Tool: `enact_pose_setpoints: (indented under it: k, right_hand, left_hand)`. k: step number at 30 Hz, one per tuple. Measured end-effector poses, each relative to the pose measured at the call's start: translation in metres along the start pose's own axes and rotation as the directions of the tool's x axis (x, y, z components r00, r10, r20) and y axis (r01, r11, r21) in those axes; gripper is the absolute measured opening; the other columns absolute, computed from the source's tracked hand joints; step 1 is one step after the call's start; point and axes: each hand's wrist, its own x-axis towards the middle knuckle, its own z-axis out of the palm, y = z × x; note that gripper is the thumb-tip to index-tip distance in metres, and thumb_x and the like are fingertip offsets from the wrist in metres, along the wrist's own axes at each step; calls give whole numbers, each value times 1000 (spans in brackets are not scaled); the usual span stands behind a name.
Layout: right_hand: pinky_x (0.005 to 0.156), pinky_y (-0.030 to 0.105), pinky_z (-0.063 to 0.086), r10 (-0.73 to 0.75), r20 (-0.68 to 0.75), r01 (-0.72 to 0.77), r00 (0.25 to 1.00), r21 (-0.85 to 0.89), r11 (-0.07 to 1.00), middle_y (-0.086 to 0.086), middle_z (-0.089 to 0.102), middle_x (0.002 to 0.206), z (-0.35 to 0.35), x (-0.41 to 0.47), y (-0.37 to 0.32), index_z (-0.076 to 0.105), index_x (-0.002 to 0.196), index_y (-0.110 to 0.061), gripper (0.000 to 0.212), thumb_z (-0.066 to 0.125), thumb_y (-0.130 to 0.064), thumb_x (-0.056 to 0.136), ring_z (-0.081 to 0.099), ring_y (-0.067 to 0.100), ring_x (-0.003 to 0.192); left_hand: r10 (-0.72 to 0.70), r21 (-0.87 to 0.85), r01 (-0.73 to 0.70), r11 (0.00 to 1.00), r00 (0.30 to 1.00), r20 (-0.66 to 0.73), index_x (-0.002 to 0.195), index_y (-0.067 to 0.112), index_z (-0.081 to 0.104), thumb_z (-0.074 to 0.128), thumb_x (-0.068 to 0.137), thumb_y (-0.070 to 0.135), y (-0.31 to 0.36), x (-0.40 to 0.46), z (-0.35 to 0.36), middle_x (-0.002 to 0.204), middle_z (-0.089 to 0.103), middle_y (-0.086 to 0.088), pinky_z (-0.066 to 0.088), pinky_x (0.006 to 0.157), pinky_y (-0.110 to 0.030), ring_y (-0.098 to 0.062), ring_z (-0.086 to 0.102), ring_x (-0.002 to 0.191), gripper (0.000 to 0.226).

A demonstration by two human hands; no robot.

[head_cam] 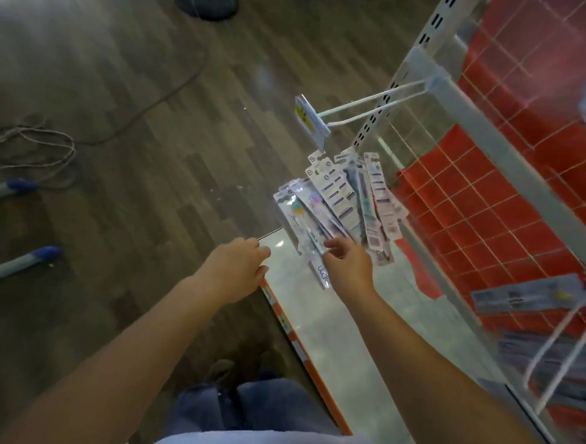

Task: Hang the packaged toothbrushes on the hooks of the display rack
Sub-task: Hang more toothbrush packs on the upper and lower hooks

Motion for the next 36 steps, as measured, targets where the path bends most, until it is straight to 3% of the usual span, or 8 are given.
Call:
enact_pose_setpoints:
  k: [2, 7, 12, 20, 24, 28, 31, 36]
  right_hand:
    - [54, 18, 37, -19, 11, 20, 1000, -75, 997, 9, 63, 100, 2, 5, 9, 59, 118, -8, 32, 50, -1, 89, 52, 11, 68]
    - [75, 25, 43, -30, 46, 40, 998, -230, 972, 9, 63, 112, 6, 23, 27, 59, 118, -8, 32, 51, -1, 88, 57, 18, 90]
    - [88, 30, 45, -107, 91, 134, 990, -399, 907, 9, 57, 124, 15, 47, 43, 55, 126, -9, 38, 55, -4, 88, 55, 23, 111]
    - [100, 34, 37, -235, 74, 240, 969, -488, 839, 11, 47, 131, 23, 84, 55, 47, 131, -8, 47, 59, -9, 86, 42, 26, 122]
    - [101, 35, 37, -237, 50, 230, 970, -490, 840, 12, 43, 131, 21, 106, 62, 44, 133, -11, 53, 59, -4, 83, 42, 27, 121]
    - [101, 33, 34, -231, 32, 214, 973, -513, 831, 14, 42, 130, 23, 119, 68, 42, 133, -9, 52, 58, -7, 83, 39, 28, 121]
    - [103, 35, 32, -252, 22, 231, 967, -487, 842, 15, 40, 133, 24, 126, 73, 40, 134, -7, 54, 56, -6, 82, 37, 28, 122]
    - [108, 40, 31, -209, 22, 192, 978, -504, 842, 12, 41, 137, 21, 137, 79, 37, 137, -9, 55, 53, -7, 84, 35, 26, 125]
  left_hand:
    - [-30, -20, 30, 999, 1000, 1, 125, 18, 50, 40, 96, 32, -2, 2, 8, 112, 55, -4, 49, 84, -36, -21, 53, 102, 33]
    - [-133, -199, 148, 969, 987, 91, 117, 17, 54, 41, 97, 32, -1, 11, 31, 108, 58, -2, 47, 78, -29, -18, 56, 97, 28]
    - [-314, -515, 351, 782, 936, 160, 134, 18, 44, 42, 97, 41, 16, 32, 60, 125, 58, -3, 47, 83, -28, -17, 58, 107, 43]
    - [-439, -795, 544, 268, 803, 402, 130, 14, 46, 49, 94, 39, 48, 77, 95, 127, 54, -8, 47, 97, -40, -23, 54, 113, 44]
    - [-447, -831, 556, -15, 740, 503, 119, 10, 53, 53, 93, 29, 63, 91, 108, 106, 60, -8, 48, 87, -35, -21, 58, 95, 32]
    - [-465, -811, 503, -299, 665, 584, 106, 13, 53, 56, 92, 19, 78, 103, 116, 104, 60, -9, 48, 84, -37, -21, 56, 92, 15]
    - [-478, -811, 461, -359, 656, 584, 102, 12, 55, 57, 91, 20, 86, 110, 120, 103, 60, -8, 47, 82, -37, -22, 56, 94, 13]
    - [-531, -839, 432, -331, 650, 544, 89, 15, 56, 60, 91, 23, 96, 119, 123, 92, 61, -6, 46, 76, -33, -22, 55, 89, 9]
